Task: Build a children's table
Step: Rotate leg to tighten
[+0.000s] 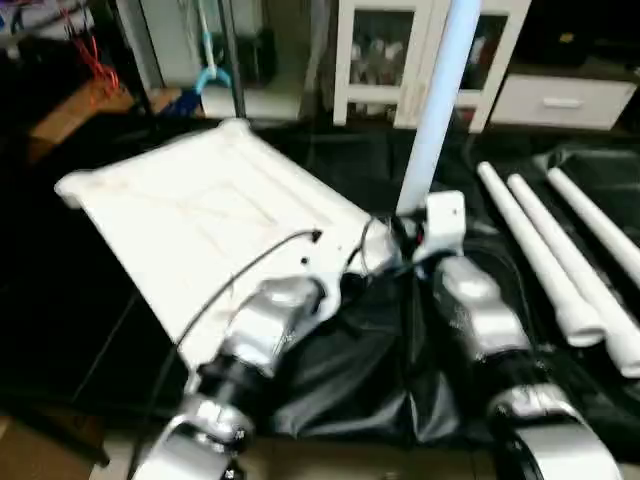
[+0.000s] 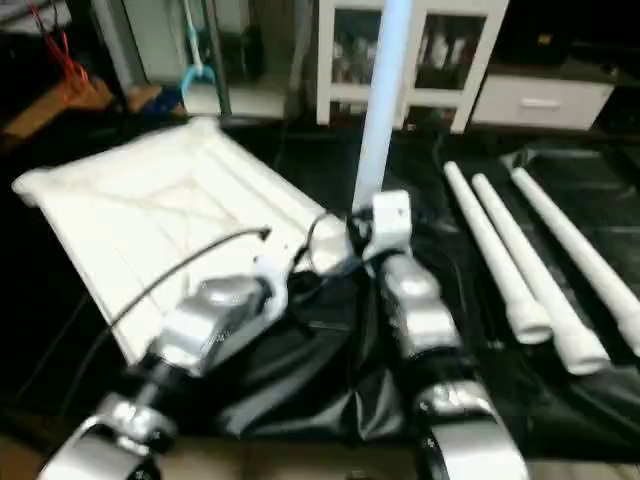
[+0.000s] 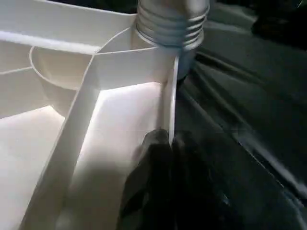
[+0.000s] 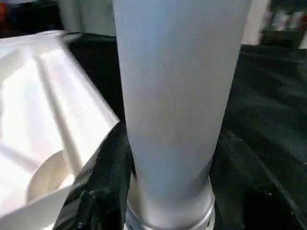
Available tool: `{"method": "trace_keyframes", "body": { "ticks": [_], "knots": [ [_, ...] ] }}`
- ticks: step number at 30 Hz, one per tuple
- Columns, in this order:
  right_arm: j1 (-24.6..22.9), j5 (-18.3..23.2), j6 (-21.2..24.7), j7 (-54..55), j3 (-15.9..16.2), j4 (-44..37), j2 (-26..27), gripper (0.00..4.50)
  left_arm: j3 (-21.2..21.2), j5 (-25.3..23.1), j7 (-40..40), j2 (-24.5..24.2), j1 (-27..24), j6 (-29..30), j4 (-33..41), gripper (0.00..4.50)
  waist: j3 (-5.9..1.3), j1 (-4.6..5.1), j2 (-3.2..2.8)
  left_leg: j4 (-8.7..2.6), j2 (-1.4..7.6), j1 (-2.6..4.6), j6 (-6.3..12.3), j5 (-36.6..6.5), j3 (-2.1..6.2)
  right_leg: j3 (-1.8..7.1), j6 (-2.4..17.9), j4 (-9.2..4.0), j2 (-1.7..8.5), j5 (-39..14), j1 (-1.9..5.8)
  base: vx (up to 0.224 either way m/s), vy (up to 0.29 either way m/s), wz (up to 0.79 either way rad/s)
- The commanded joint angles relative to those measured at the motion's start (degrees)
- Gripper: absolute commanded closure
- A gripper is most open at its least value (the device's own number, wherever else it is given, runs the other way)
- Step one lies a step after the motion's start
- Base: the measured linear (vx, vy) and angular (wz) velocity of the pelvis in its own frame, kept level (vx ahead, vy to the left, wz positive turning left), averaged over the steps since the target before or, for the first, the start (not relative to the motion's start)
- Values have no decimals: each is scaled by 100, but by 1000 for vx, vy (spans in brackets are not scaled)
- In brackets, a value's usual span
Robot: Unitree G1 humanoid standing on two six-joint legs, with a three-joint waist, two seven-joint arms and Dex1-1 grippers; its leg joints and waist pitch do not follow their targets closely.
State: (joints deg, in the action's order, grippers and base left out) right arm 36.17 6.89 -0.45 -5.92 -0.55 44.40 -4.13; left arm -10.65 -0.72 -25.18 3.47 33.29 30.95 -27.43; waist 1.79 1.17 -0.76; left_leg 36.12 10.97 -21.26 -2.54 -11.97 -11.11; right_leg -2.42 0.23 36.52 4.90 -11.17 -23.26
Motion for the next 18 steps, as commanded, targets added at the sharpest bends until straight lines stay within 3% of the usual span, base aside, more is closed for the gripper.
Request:
{"method": "trace_keyframes", "body": {
  "ticks": [1,2,5,6,7,12,14,15,16,18],
  "knots": [
    [-76,-161,3,-74,362,536,598,259,94,130,215,227,402,-291,179,450,-425,-53,128,-330,81,-34,575,-344,83,145,1390,-404,225,-158,340,0,0,0],
    [-44,-148,-98,-149,342,545,626,259,115,128,200,201,390,-261,190,450,-433,-65,105,-313,88,-31,767,-155,77,135,1488,-374,224,154,339,0,0,0],
    [-47,-24,-358,-774,338,481,658,259,104,28,164,54,314,-299,191,450,-428,-75,111,-308,105,-37,966,-51,72,123,1591,-358,232,361,346,0,0,0],
    [-50,2,-439,-917,324,476,661,224,117,20,151,32,297,-310,184,450,-420,-72,108,-311,113,-39,1003,-63,74,120,1615,-362,236,314,350,0,0,0],
    [-70,-60,-512,-1008,380,420,599,189,66,-40,100,-47,267,-395,192,450,-412,-71,99,-314,119,-27,996,-121,73,119,1629,-374,240,205,343,0,0,0],
    [-392,106,-529,-1503,460,-332,262,154,-241,-190,-371,-513,64,-785,317,450,-384,-64,96,-347,141,-25,888,-391,91,124,1515,-426,242,-207,353,0,0,0],
    [-578,167,-473,-1719,492,-732,90,132,-331,-227,-600,-715,-46,-894,402,450,-409,-67,68,-340,171,-6,880,-231,101,134,1596,-365,242,143,346,0,0,0],
    [-876,267,-282,-2096,592,-1372,-247,132,-376,-242,-889,-1004,-209,-1000,512,450,-405,-85,68,-344,169,2,892,-164,104,130,1618,-365,227,250,355,0,0,0],
    [-1033,363,-119,-2379,665,-1719,-451,110,-445,-242,-1155,-1196,-318,-1182,600,450,-400,-113,29,-344,183,14,937,-123,104,133,1628,-355,222,360,337,0,0,0],
    [-1308,671,323,-3034,734,-2328,-830,98,-575,-178,-1747,-1555,-542,-1522,818,450,-401,-187,28,-346,196,16,1004,-30,114,148,1604,-333,223,567,356,0,0,0]
  ]
}}
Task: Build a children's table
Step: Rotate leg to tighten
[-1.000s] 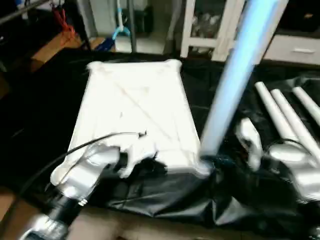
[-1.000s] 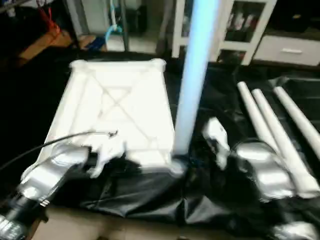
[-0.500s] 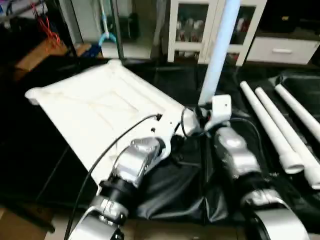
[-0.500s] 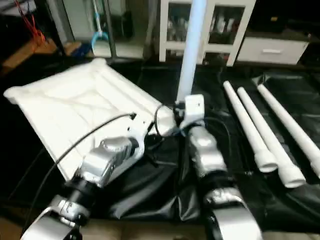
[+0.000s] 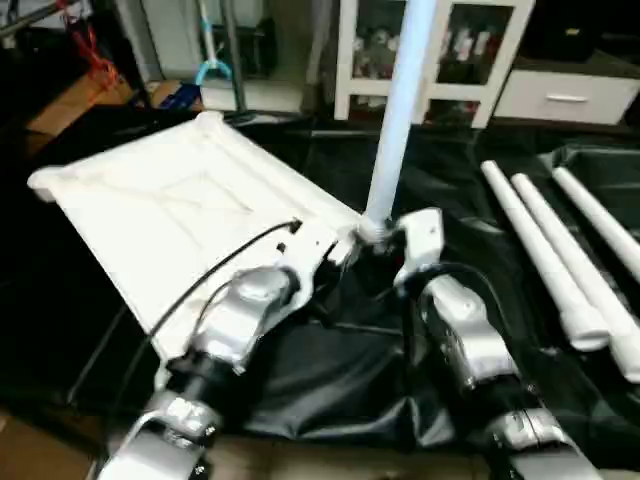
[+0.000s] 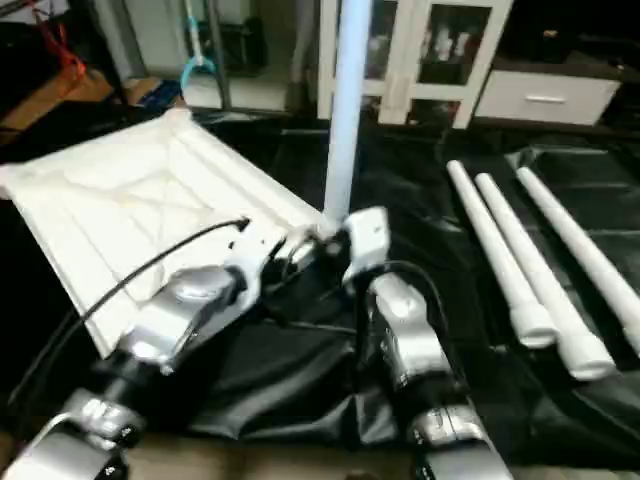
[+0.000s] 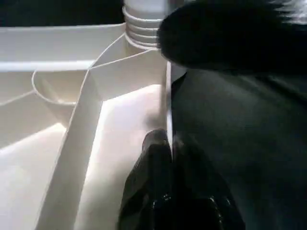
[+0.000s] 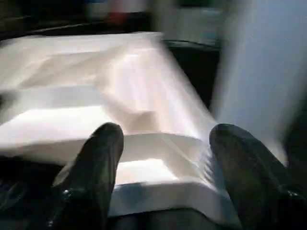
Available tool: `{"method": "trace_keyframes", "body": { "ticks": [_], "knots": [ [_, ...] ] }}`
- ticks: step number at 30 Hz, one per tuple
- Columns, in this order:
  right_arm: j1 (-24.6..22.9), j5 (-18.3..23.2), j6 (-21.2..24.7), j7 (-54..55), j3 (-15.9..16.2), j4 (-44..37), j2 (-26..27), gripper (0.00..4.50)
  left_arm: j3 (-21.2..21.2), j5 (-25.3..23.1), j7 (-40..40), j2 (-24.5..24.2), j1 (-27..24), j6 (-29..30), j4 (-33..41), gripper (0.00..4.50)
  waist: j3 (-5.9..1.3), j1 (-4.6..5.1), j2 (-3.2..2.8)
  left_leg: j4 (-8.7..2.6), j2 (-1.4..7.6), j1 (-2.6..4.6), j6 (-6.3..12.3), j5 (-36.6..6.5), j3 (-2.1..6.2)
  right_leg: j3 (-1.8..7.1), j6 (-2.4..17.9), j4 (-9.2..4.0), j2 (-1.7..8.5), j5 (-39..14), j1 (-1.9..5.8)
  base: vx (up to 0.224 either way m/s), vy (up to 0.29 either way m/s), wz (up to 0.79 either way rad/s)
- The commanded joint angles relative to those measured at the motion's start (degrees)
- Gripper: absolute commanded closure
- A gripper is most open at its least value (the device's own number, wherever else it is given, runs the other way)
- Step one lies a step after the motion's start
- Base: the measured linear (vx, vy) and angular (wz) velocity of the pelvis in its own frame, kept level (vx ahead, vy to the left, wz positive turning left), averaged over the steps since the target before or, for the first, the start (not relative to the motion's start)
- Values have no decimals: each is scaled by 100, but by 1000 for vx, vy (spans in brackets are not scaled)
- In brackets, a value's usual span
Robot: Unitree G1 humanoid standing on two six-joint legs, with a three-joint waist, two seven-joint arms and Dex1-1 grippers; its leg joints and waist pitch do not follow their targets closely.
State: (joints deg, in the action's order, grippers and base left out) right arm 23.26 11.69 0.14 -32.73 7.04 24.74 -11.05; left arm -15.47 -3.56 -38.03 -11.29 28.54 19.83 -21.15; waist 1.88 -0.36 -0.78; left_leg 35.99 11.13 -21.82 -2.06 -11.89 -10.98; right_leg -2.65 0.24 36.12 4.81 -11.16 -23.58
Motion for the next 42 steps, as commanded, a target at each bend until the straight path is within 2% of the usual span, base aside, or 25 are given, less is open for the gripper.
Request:
{"method": "trace_keyframes", "body": {
  "ticks": [1,3,4,5,7,8,9,11,12,14,15,16,20,25,27,30,31,32,33,34,35,38,40,41,42],
  "knots": [
    [-114,225,289,-603,-41,-562,-335,93,-177,181,-825,-281,-196,-637,335,450,-401,-58,23,-340,185,81,932,-119,99,166,1607,-305,241,475,363,0,0,0],
    [-284,318,321,-1196,-167,-932,-906,93,-380,376,-1701,-832,-532,-1100,720,450,-391,-66,15,-361,193,82,803,-345,91,171,1605,-315,253,246,347,0,0,0],
    [-332,324,303,-1410,-207,-1025,-1132,93,-421,463,-1950,-991,-638,-1173,844,450,-392,-79,52,-372,213,90,733,-413,93,174,1584,-306,250,244,354,0,0,0],
    [-410,386,362,-1682,-217,-1180,-1375,93,-436,545,-2141,-1109,-729,-1200,954,450,-372,-94,31,-381,212,103,708,-472,85,177,1588,-303,243,219,334,0,0,0],
    [-588,607,632,-2190,-198,-1520,-1784,93,-424,627,-2299,-1235,-833,-1196,1079,450,-362,-141,32,-384,212,121,659,-542,73,187,1586,-316,250,96,317,0,0,0],
    [-723,725,777,-2498,-180,-1718,-2055,93,-418,672,-2384,-1295,-884,-1202,1129,450,-345,-163,84,-395,219,131,626,-619,59,197,1567,-334,255,-19,311,0,0,0],
    [-750,741,797,-2552,-180,-1746,-2105,93,-419,675,-2401,-1308,-893,-1213,1132,450,-344,-187,78,-397,219,133,613,-638,56,203,1545,-334,263,-67,321,0,0,0],
    [-1126,966,1050,-3293,-242,-2073,-2768,93,-427,724,-2617,-1466,-993,-1382,1160,450,-335,-242,79,-406,225,133,594,-684,50,211,1442,-353,275,-238,310,0,0,0],
    [-1172,983,1011,-3350,-315,-2060,-2826,93,-429,744,-2652,-1488,-1004,-1442,1162,450,-334,-261,85,-405,221,128,598,-686,53,210,1421,-361,279,-263,315,0,0,0],
    [-1173,978,923,-3296,-423,-1995,-2814,93,-423,805,-2694,-1502,-1021,-1462,1201,450,-311,-245,108,-419,208,94,548,-796,51,210,1352,-390,296,-524,300,0,0,0],
    [-1153,972,892,-3221,-491,-1933,-2796,93,-414,854,-2707,-1494,-1033,-1428,1256,450,-318,-240,113,-415,203,107,502,-806,47,212,1352,-397,306,-608,292,0,0,0],
    [-1174,1002,919,-3256,-523,-1936,-2849,93,-422,867,-2720,-1490,-1035,-1417,1300,450,-310,-231,147,-421,193,93,449,-843,50,208,1335,-409,302,-777,301,0,0,0],
    [-1323,1166,1069,-3362,-589,-2143,-2989,93,-445,825,-2706,-1481,-1026,-1434,1305,450,-316,-204,144,-413,199,95,495,-783,56,208,1253,-408,291,-772,298,0,0,0],
    [-1384,1463,1135,-3394,-809,-2194,-3007,93,-463,914,-2804,-1460,-1026,-1447,1346,450,-325,-196,89,-408,193,90,540,-757,57,203,1313,-404,286,-621,299,0,0,0],
    [-1388,1547,1256,-3571,-744,-2272,-2993,93,-485,927,-2837,-1423,-1007,-1445,1355,450,-320,-181,108,-412,195,92,527,-814,57,197,1321,-420,279,-689,296,0,0,0],
    [-1379,1533,1311,-3769,-580,-2299,-2960,93,-550,915,-2882,-1361,-965,-1455,1350,450,-328,-176,82,-412,203,96,522,-828,63,194,1359,-413,276,-619,295,0,0,0],
    [-1180,1348,1170,-3665,-458,-2021,-2775,93,-614,919,-2926,-1305,-929,-1450,1361,450,-324,-175,81,-417,203,91,516,-812,65,193,1372,-410,279,-610,293,0,0,0],
    [-1180,1348,1170,-3665,-458,-2021,-2775,93,-614,919,-2926,-1305,-929,-1450,1361,450,-330,-156,45,-417,197,96,486,-805,65,184,1399,-412,270,-579,283,0,0,0],
    [-1092,1281,1113,-3607,-424,-1906,-2699,93,-630,927,-2943,-1287,-921,-1444,1367,450,-336,-153,59,-411,198,98,474,-804,63,186,1419,-406,274,-550,287,0,0,0],
    [-961,1232,1081,-3566,-357,-1743,-2599,93,-660,935,-2962,-1260,-913,-1430,1384,450,-336,-159,33,-411,197,104,463,-797,66,187,1436,-401,273,-530,286,0,0,0],
    [-705,1064,920,-3493,-212,-1400,-2413,93,-719,925,-2971,-1205,-893,-1413,1404,450,-339,-153,51,-404,193,96,462,-796,61,187,1469,-391,278,-521,291,0,0,0],
    [-537,962,854,-3452,-135,-1183,-2295,93,-748,914,-2973,-1171,-874,-1409,1403,450,-343,-128,42,-400,182,75,431,-737,62,187,1452,-390,278,-529,315,0,0,0],
    [-329,837,768,-3441,-104,-933,-2199,93,-759,894,-2981,-1148,-852,-1403,1396,450,-360,-106,49,-390,176,59,493,-555,67,182,1488,-348,266,-244,330,0,0,0],
    [-316,841,776,-3459,-102,-919,-2195,110,-759,893,-2982,-1147,-850,-1405,1393,450,-374,-110,75,-374,177,63,568,-437,59,186,1516,-337,267,-58,334,0,0,0],
    [-294,846,788,-3489,-97,-895,-2187,120,-757,890,-2984,-1145,-848,-1407,1388,450,-380,-114,65,-366,176,59,610,-370,62,187,1540,-319,268,38,337,0,0,0]
  ]
}}
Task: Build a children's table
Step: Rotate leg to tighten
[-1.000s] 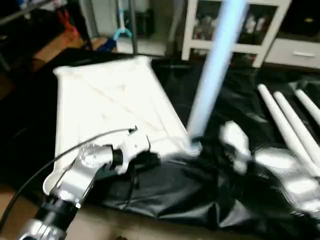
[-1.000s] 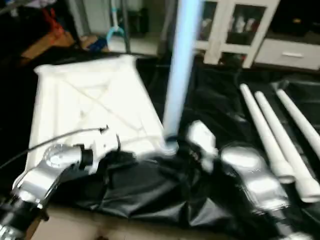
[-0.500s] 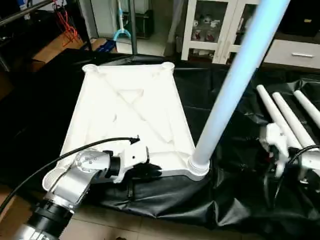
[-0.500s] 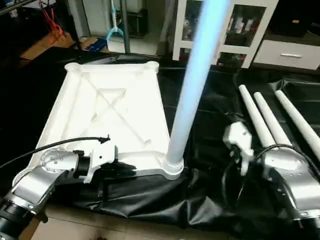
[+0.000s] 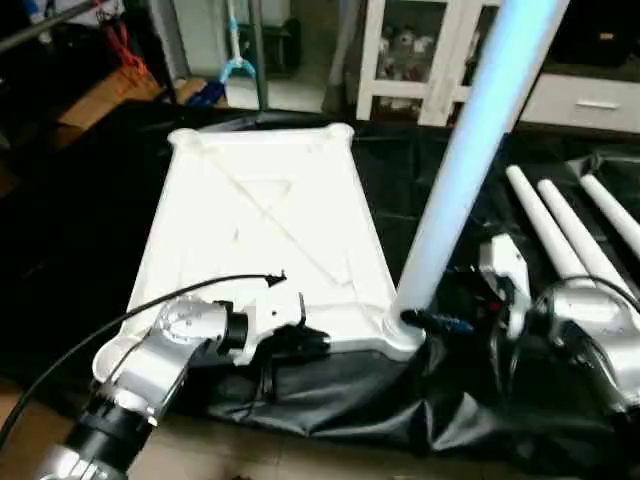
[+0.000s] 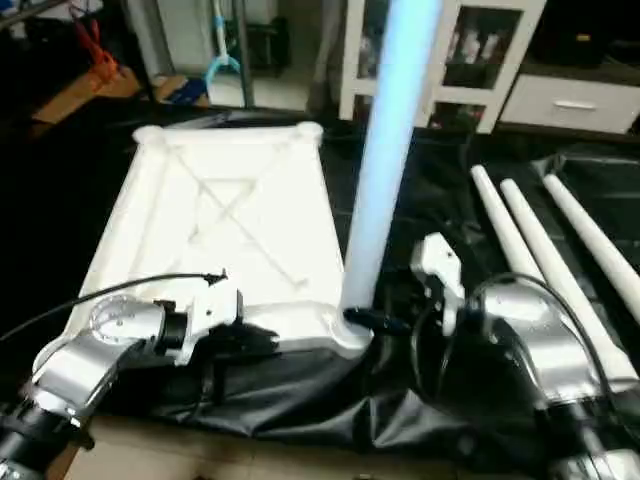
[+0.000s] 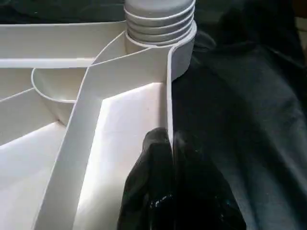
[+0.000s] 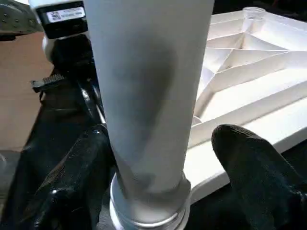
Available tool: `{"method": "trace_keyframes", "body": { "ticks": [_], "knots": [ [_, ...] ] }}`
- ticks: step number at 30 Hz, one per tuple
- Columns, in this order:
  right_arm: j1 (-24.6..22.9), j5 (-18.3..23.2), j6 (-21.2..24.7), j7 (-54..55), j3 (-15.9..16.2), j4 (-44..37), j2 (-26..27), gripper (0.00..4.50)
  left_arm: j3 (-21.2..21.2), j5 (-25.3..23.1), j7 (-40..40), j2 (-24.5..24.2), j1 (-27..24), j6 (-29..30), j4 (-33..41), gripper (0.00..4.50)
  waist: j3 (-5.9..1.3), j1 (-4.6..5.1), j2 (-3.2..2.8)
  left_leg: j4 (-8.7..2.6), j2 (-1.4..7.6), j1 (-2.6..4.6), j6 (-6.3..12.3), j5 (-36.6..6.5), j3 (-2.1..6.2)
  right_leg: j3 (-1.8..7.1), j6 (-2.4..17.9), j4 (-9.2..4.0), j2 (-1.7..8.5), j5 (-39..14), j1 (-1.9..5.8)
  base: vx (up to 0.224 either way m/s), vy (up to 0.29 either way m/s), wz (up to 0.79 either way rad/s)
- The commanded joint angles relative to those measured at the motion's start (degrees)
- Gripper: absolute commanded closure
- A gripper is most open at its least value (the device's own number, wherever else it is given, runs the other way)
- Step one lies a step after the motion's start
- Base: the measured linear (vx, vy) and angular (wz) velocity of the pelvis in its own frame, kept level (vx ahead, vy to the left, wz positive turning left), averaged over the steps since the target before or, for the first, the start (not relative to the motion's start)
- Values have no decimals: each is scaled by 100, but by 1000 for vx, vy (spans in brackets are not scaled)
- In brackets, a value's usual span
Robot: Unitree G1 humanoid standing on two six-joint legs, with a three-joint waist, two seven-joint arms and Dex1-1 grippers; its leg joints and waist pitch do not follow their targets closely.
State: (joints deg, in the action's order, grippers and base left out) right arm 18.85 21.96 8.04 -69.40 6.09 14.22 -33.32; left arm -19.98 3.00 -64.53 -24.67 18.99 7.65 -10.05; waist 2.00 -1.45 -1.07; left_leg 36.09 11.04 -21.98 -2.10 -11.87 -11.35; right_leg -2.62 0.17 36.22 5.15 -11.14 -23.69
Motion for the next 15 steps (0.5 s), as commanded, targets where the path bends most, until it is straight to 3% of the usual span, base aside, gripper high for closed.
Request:
{"method": "trace_keyframes", "body": {
  "ticks": [1,5,12,15],
  "knots": [
    [172,-157,36,54,22,175,23,128,-303,227,-332,191,114,-195,269,450,-404,-11,93,-362,184,72,704,-248,95,181,1586,-306,232,210,350,0,0,0],
    [235,-64,169,-457,136,288,-119,162,-276,218,-335,177,131,-194,261,450,-411,-54,100,-334,191,72,921,-55,75,176,1700,-281,230,470,343,0,0,0],
    [227,-47,363,-1013,293,363,-292,215,-277,182,-367,163,123,-201,251,450,-422,-167,85,-312,219,93,1000,142,67,168,1756,-243,224,630,323,0,0,0],
    [255,-57,315,-982,246,461,-273,242,-280,163,-375,144,129,-216,221,450,-410,-184,72,-326,222,95,940,47,70,170,1737,-260,236,472,319,0,0,0]
  ]
}}
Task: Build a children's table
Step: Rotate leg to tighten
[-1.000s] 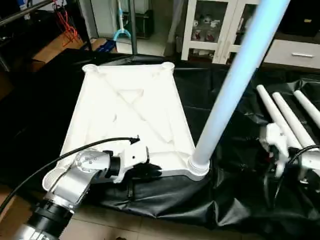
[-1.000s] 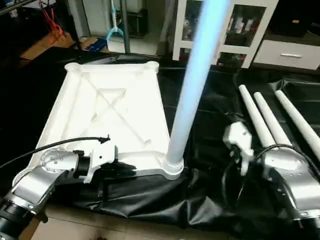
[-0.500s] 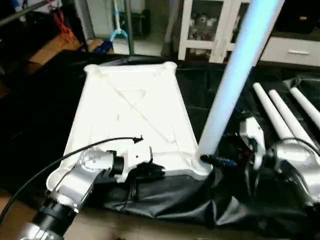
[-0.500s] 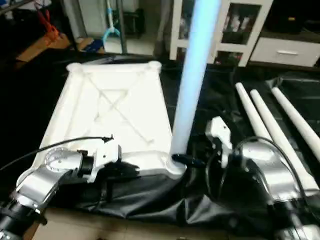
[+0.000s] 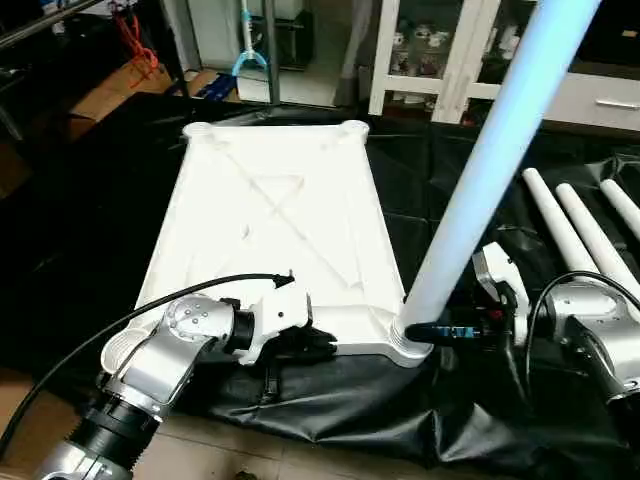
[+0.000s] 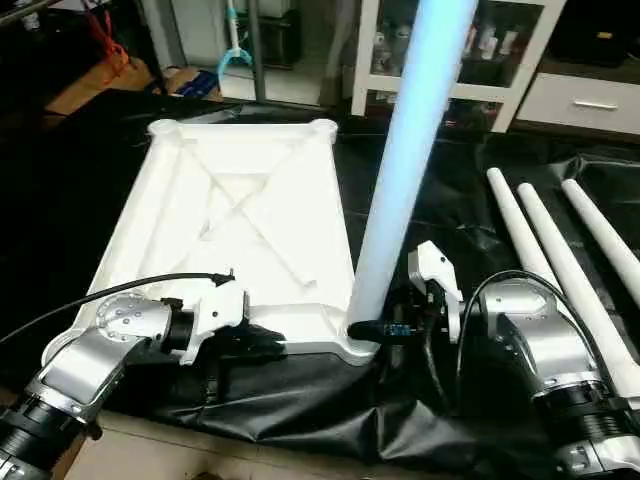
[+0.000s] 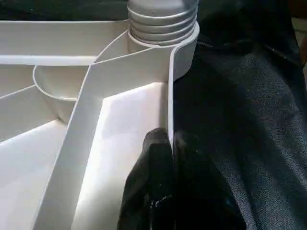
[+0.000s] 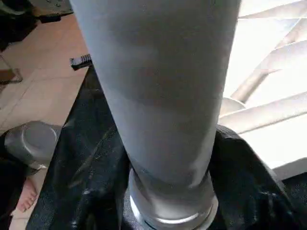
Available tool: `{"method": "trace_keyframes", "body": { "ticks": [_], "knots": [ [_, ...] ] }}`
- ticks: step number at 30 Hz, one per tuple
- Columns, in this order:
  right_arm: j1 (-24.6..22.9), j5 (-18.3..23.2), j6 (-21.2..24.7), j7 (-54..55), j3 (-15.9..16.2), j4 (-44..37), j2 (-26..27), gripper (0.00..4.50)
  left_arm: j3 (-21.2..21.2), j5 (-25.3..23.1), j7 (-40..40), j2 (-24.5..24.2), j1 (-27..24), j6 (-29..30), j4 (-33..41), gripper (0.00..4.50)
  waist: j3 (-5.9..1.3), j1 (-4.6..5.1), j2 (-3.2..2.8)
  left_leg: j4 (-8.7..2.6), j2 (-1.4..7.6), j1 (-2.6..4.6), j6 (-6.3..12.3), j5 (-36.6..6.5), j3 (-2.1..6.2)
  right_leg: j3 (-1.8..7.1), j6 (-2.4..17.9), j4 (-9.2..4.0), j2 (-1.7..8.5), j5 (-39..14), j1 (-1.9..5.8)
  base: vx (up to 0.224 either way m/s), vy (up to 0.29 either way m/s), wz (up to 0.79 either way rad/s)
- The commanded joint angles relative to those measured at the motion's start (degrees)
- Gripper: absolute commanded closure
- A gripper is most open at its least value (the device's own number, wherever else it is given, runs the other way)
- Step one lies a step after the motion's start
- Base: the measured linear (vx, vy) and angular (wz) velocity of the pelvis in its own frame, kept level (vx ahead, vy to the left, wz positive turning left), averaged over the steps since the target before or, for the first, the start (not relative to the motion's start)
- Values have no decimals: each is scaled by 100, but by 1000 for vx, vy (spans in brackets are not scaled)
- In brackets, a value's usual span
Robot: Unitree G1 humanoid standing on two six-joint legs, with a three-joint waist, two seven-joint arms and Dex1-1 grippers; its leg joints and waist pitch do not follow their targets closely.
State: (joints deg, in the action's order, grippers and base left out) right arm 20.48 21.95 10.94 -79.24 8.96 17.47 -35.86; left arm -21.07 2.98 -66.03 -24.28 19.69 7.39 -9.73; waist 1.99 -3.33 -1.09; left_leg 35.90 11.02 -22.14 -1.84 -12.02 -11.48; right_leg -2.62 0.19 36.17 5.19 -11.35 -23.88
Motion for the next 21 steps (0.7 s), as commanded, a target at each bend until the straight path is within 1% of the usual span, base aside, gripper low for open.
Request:
{"method": "trace_keyframes", "body": {
  "ticks": [1,4,5,7,9,10,11,12,13,14,15,16,17,18,19,20,21],
  "knots": [
    [103,-53,8,23,-62,172,-9,247,-173,157,-227,96,59,-193,181,450,-410,11,83,-309,222,111,875,6,82,169,1727,-263,233,418,340,0,0,0],
    [124,-64,-60,166,-160,264,46,251,-173,116,-188,79,57,-178,175,450,-401,20,83,-321,219,111,801,-103,83,173,1702,-280,233,302,343,0,0,0],
    [142,-87,-111,303,-226,325,100,252,-169,65,-139,78,61,-165,150,450,-396,24,66,-325,218,109,776,-144,86,174,1695,-284,234,263,342,0,0,0],
    [166,-160,-210,682,-349,443,239,252,-165,-94,79,120,98,-83,62,450,-389,42,73,-334,218,115,720,-242,83,175,1674,-301,233,148,335,0,0,0],
    [170,-188,-238,812,-384,477,287,253,-166,-150,169,141,116,-48,29,450,-382,65,81,-343,203,118,641,-325,85,181,1645,-326,232,26,338,0,0,0],
    [184,-258,-265,1062,-413,545,367,253,-175,-261,349,186,158,46,-35,450,-381,86,87,-347,197,99,598,-326,91,182,1620,-320,233,-5,357,0,0,0],
    [209,-452,-265,1654,-440,668,536,254,-181,-461,731,315,244,335,-150,450,-369,129,82,-356,202,99,550,-351,88,188,1607,-331,232,-34,348,0,0,0],
    [233,-588,-278,2102,-469,772,670,254,-169,-572,1011,429,303,574,-227,450,-369,129,82,-356,202,99,550,-351,88,188,1607,-331,232,-34,348,0,0,0],
    [302,-783,-152,3196,-614,1033,1036,255,-69,-634,1582,801,439,1035,-411,450,-355,200,103,-359,178,106,397,-437,81,186,1562,-360,219,-303,337,0,0,0],
    [338,-864,-162,3713,-691,1175,1215,255,-7,-656,1872,1002,523,1249,-514,450,-358,229,123,-355,149,102,297,-552,90,181,1490,-394,222,-600,345,0,0,0],
    [357,-907,-167,3984,-729,1253,1313,256,31,-665,2036,1117,570,1372,-574,450,-357,247,125,-359,158,108,241,-582,83,194,1466,-402,232,-676,345,0,0,0],
    [453,-1061,-200,5016,-837,1598,1731,257,251,-666,2797,1654,798,1947,-887,450,-352,304,130,-349,145,91,161,-588,74,199,1451,-407,217,-748,328,0,0,0],
    [546,-1179,-307,5696,-901,1839,1990,257,388,-649,3245,1969,947,2104,-1111,450,-365,313,114,-341,140,102,110,-578,84,195,1424,-424,225,-840,324,0,0,0],
    [546,-1179,-307,5696,-901,1839,1990,257,388,-649,3245,1969,947,2104,-1111,450,-365,313,114,-341,140,102,110,-578,84,195,1424,-424,225,-840,324,0,0,0],
    [756,-1371,-575,6626,-907,2285,2411,257,611,-535,3841,2482,1180,2114,-1457,450,-399,298,124,-330,120,74,200,-390,93,191,1431,-402,218,-554,372,0,0,0],
    [909,-1488,-726,6947,-803,2561,2640,258,721,-446,4102,2749,1303,2006,-1614,450,-392,318,79,-326,106,67,255,-328,87,185,1465,-410,208,-408,342,0,0,0],
    [909,-1488,-726,6947,-803,2561,2640,258,721,-446,4102,2749,1303,2006,-1614,450,-405,323,102,-315,90,71,291,-318,83,175,1470,-417,198,-363,345,0,0,0]
  ]
}}
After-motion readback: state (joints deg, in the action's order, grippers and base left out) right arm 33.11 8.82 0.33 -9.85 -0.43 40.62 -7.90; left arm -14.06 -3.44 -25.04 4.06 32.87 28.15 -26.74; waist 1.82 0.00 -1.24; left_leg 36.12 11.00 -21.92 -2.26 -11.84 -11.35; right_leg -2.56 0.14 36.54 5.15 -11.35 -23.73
